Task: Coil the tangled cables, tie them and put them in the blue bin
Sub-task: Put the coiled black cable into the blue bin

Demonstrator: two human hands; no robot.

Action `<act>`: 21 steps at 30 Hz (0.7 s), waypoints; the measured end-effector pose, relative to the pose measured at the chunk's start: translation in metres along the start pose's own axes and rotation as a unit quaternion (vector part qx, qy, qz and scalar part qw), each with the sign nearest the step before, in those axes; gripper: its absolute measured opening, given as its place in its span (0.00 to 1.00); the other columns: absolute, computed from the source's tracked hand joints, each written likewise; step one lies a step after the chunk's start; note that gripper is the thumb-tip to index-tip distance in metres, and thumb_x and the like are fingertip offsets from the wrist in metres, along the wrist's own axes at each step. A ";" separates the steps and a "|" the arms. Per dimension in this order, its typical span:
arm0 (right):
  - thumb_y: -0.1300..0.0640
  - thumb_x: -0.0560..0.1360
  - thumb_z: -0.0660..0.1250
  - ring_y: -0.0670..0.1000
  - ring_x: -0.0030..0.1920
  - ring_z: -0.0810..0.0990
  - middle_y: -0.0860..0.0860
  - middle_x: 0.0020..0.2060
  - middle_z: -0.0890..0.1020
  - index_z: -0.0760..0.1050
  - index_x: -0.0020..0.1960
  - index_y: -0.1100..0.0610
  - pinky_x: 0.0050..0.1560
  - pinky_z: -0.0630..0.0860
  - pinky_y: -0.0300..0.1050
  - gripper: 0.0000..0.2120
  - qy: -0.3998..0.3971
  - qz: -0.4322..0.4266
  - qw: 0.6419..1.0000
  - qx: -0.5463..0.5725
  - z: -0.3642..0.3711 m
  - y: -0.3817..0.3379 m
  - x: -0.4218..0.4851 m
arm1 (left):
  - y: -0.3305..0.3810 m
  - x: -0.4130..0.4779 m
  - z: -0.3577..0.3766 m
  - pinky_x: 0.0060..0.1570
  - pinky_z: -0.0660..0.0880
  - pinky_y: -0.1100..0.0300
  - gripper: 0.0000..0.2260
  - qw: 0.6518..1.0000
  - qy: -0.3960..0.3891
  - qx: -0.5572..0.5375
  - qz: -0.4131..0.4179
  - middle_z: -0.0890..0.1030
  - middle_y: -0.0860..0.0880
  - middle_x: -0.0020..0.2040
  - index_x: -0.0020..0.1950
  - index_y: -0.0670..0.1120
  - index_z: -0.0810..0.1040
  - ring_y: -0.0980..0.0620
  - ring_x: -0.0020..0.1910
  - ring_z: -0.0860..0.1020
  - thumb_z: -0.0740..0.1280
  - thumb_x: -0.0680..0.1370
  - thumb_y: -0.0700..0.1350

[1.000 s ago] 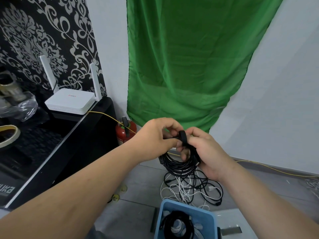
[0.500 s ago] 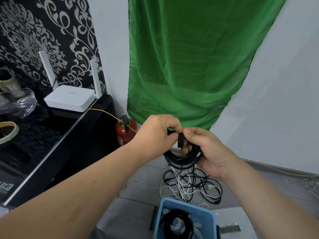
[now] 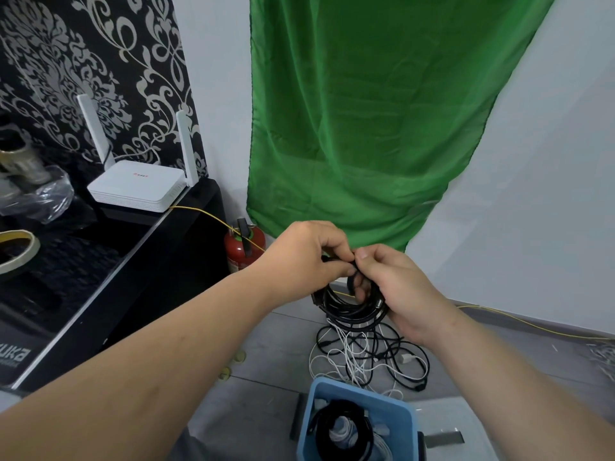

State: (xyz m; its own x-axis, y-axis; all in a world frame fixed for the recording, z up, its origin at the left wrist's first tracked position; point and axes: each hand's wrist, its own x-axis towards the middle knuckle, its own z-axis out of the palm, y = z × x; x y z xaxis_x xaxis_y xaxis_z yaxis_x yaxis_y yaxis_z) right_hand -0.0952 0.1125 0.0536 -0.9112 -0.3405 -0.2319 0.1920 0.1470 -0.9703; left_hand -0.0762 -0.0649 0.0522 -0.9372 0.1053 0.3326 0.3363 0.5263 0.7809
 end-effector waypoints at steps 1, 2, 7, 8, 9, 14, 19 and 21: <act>0.57 0.85 0.61 0.51 0.30 0.75 0.51 0.32 0.79 0.75 0.51 0.61 0.37 0.72 0.44 0.08 -0.002 -0.009 1.000 -0.015 0.002 0.000 0.000 | 0.000 -0.001 0.001 0.46 0.79 0.48 0.06 1.000 0.008 0.016 0.011 0.83 0.52 0.42 0.39 0.47 0.84 0.52 0.43 0.82 0.80 0.70 0.40; 0.56 0.85 0.61 0.52 0.31 0.76 0.50 0.34 0.81 0.75 0.52 0.61 0.39 0.73 0.45 0.08 -0.004 -0.015 0.999 -0.029 0.003 0.001 0.000 | 0.001 -0.001 0.003 0.44 0.78 0.48 0.07 0.999 0.013 0.033 0.026 0.81 0.52 0.41 0.39 0.47 0.82 0.51 0.42 0.81 0.79 0.69 0.39; 0.53 0.86 0.59 0.55 0.34 0.83 0.52 0.40 0.85 0.75 0.57 0.60 0.51 0.73 0.55 0.11 -0.007 -0.017 0.999 -0.051 0.008 0.005 0.000 | 0.003 -0.003 0.006 0.38 0.75 0.48 0.09 0.989 0.026 0.127 0.069 0.76 0.52 0.38 0.38 0.46 0.76 0.49 0.37 0.76 0.77 0.70 0.41; 0.53 0.86 0.59 0.56 0.35 0.84 0.52 0.40 0.86 0.76 0.57 0.59 0.52 0.74 0.54 0.11 -0.011 -0.011 0.999 -0.044 0.009 0.006 0.000 | 0.003 -0.002 0.005 0.37 0.75 0.48 0.11 0.988 0.020 0.139 0.068 0.76 0.52 0.39 0.39 0.46 0.75 0.49 0.37 0.76 0.77 0.69 0.41; 0.53 0.86 0.59 0.56 0.36 0.84 0.52 0.40 0.86 0.76 0.57 0.59 0.52 0.74 0.53 0.10 -0.016 -0.002 0.999 -0.038 0.010 0.005 -0.001 | 0.004 -0.003 0.004 0.38 0.75 0.48 0.12 0.986 0.010 0.152 0.064 0.75 0.52 0.39 0.39 0.46 0.73 0.49 0.37 0.75 0.77 0.68 0.41; 0.54 0.86 0.59 0.58 0.37 0.85 0.58 0.38 0.86 0.76 0.57 0.61 0.42 0.76 0.47 0.12 -0.039 0.031 0.999 0.002 0.015 0.005 -0.004 | 0.007 -0.006 0.007 0.35 0.74 0.48 0.19 0.976 -0.022 0.210 0.052 0.70 0.53 0.41 0.42 0.50 0.66 0.47 0.35 0.72 0.76 0.66 0.43; 0.52 0.87 0.57 0.55 0.37 0.84 0.59 0.40 0.85 0.80 0.55 0.61 0.39 0.76 0.47 0.17 -0.027 0.044 0.997 0.063 0.015 0.004 -0.002 | 0.006 -0.006 0.008 0.34 0.76 0.49 0.15 0.972 -0.004 0.222 0.071 0.75 0.50 0.42 0.44 0.46 0.76 0.44 0.36 0.76 0.78 0.65 0.47; 0.48 0.87 0.56 0.55 0.35 0.81 0.61 0.42 0.85 0.80 0.57 0.63 0.36 0.75 0.48 0.21 -0.029 0.060 0.993 0.095 0.013 0.002 -0.001 | 0.006 -0.005 0.008 0.33 0.76 0.49 0.09 0.971 0.003 0.229 0.076 0.76 0.49 0.40 0.42 0.45 0.80 0.44 0.35 0.77 0.77 0.68 0.46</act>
State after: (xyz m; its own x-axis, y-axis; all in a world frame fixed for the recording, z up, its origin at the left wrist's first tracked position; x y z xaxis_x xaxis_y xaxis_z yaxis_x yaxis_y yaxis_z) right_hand -0.0893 0.1010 0.0506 -0.8567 -0.3842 -0.3441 0.3678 0.0125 -0.9298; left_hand -0.0707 -0.0554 0.0505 -0.8788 0.2071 0.4298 0.3933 0.8245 0.4068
